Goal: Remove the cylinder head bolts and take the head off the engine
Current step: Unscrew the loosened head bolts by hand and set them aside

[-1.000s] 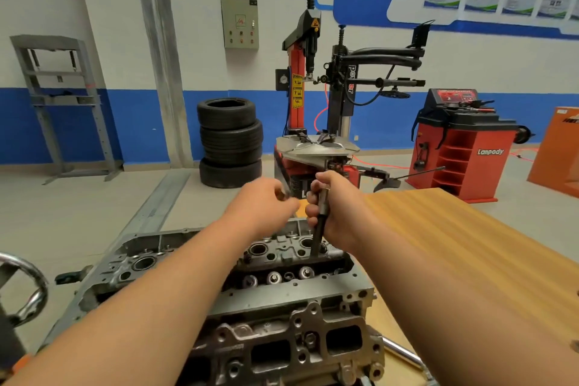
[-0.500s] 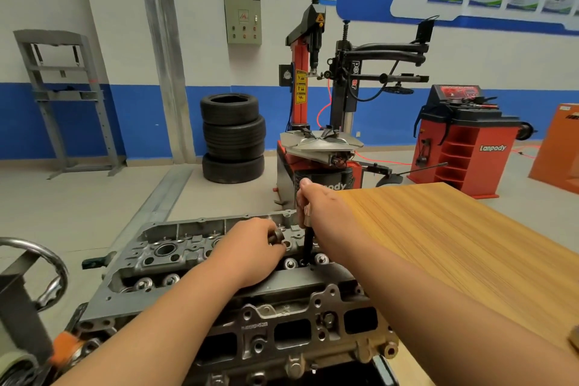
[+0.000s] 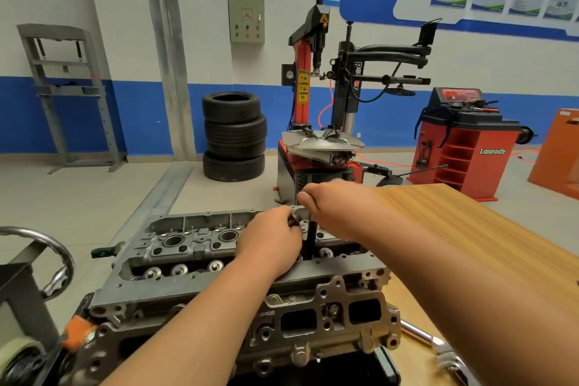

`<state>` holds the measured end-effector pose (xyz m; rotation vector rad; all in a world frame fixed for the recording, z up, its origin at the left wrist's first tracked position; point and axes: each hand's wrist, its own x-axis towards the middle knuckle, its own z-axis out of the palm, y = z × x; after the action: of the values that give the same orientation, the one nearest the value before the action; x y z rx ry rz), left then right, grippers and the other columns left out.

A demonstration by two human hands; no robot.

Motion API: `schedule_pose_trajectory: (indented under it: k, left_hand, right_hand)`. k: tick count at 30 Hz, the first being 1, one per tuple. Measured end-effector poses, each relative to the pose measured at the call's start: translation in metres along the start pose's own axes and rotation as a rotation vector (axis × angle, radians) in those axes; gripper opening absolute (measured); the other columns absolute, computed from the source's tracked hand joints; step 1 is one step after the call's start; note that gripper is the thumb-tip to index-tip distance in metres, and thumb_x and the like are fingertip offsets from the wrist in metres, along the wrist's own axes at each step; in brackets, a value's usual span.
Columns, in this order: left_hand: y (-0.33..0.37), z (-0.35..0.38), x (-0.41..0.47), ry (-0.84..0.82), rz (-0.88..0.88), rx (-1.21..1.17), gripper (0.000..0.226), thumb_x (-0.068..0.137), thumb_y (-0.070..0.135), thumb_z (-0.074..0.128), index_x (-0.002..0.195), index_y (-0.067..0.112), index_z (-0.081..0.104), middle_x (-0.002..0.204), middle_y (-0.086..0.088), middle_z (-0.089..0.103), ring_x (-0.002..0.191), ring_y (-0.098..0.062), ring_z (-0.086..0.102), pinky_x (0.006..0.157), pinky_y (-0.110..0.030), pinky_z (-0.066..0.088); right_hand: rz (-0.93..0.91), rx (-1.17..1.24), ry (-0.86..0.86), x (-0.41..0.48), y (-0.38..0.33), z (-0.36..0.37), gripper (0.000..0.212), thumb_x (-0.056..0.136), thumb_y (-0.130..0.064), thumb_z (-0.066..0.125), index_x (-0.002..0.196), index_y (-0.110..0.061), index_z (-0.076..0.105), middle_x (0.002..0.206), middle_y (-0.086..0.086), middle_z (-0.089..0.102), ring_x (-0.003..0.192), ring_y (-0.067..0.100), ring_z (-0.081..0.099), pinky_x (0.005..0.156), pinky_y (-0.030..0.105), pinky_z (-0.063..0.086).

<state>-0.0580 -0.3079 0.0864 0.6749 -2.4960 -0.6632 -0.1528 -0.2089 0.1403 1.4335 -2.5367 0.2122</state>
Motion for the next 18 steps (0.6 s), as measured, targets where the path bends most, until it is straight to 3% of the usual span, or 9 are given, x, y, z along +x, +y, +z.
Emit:
schedule_pose_trajectory:
  k: [2, 5, 10, 12, 15, 18]
  left_hand:
    - [-0.002, 0.002, 0.000, 0.069, -0.049, -0.051, 0.016, 0.091, 0.026, 0.051, 0.075, 0.027, 0.054, 0.076, 0.004, 0.058, 0.075, -0.022, 0.056, 0.060, -0.032, 0.043]
    - [-0.009, -0.001, 0.002, 0.208, -0.148, -0.185, 0.022, 0.091, 0.026, 0.055, 0.069, 0.023, 0.055, 0.067, 0.004, 0.057, 0.064, -0.013, 0.052, 0.050, -0.026, 0.031]
    - [-0.012, -0.002, -0.001, 0.188, -0.189, -0.237, 0.024, 0.088, 0.028, 0.056, 0.066, 0.018, 0.057, 0.060, 0.001, 0.057, 0.058, -0.015, 0.052, 0.048, -0.026, 0.030]
    - [-0.011, -0.002, -0.002, 0.172, -0.189, -0.246, 0.023, 0.087, 0.028, 0.056, 0.066, 0.019, 0.057, 0.060, 0.001, 0.058, 0.057, -0.016, 0.052, 0.048, -0.026, 0.031]
    - [-0.010, -0.003, -0.002, 0.172, -0.200, -0.258, 0.026, 0.087, 0.027, 0.056, 0.063, 0.019, 0.054, 0.055, 0.002, 0.053, 0.054, -0.015, 0.048, 0.048, -0.026, 0.029]
    - [-0.009, -0.004, -0.005, 0.153, -0.181, -0.259, 0.026, 0.087, 0.028, 0.057, 0.063, 0.019, 0.054, 0.057, 0.002, 0.054, 0.054, -0.014, 0.047, 0.047, -0.026, 0.028]
  right_hand:
    - [-0.013, -0.216, -0.003, 0.006, -0.005, -0.010, 0.050, 0.099, -0.053, 0.027, 0.072, -0.022, 0.055, 0.068, -0.002, 0.052, 0.060, 0.016, 0.049, 0.049, 0.028, 0.033]
    - [0.005, -0.248, -0.071, 0.011, -0.016, -0.010, 0.047, 0.101, -0.045, 0.030, 0.062, -0.022, 0.039, 0.068, 0.001, 0.048, 0.057, 0.016, 0.043, 0.052, 0.031, 0.033]
    - [0.092, -0.257, -0.150, 0.011, -0.022, -0.014, 0.032, 0.100, -0.023, 0.043, 0.070, -0.015, 0.043, 0.072, 0.002, 0.046, 0.070, 0.024, 0.052, 0.066, 0.038, 0.044]
    - [0.079, -0.286, -0.153, 0.009, -0.028, -0.015, 0.022, 0.101, -0.023, 0.043, 0.080, -0.015, 0.046, 0.071, 0.001, 0.045, 0.070, 0.024, 0.051, 0.065, 0.038, 0.043]
    - [0.020, -0.345, -0.125, 0.007, -0.039, -0.013, 0.023, 0.100, -0.023, 0.043, 0.079, -0.017, 0.046, 0.071, 0.002, 0.047, 0.060, 0.020, 0.046, 0.059, 0.036, 0.040]
    - [0.070, -0.370, -0.181, 0.009, -0.041, -0.015, 0.009, 0.094, -0.014, 0.047, 0.085, -0.015, 0.047, 0.073, 0.002, 0.046, 0.063, 0.021, 0.047, 0.062, 0.038, 0.040]
